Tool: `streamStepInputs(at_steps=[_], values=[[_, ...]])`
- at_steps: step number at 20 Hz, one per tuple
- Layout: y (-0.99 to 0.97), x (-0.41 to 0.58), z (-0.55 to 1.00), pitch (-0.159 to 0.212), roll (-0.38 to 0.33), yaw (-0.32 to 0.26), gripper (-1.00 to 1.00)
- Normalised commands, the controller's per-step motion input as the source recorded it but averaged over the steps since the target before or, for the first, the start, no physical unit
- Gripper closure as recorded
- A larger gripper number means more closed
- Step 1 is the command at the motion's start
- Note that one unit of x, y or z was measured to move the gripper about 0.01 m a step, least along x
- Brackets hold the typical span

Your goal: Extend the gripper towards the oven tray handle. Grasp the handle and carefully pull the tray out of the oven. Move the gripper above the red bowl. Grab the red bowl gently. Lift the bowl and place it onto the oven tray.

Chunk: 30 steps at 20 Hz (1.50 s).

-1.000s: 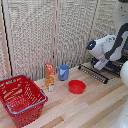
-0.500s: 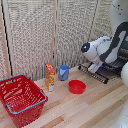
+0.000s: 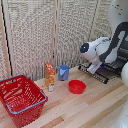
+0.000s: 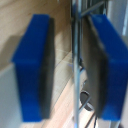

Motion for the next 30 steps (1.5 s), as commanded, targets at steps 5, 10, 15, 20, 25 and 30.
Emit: streamStepInputs(at_steps=[5, 10, 15, 20, 25, 30], values=[[0.23, -0.044, 0.1, -0.015, -0.033, 0.1, -1.0], [0.16, 0.025, 0.39, -0.005, 0.07, -0.012, -1.0], [0.06, 0.174, 0.57, 0.035, 0.183, -0.015, -1.0], [0.05, 0.197, 0.53, 0.012, 0.203, -0.075, -1.0], [0.06, 0.181, 0.51, 0.001, 0.206, -0.118, -1.0], [0.14, 0.118, 0.43, 0.014, 0.222, -0.17, -1.0]])
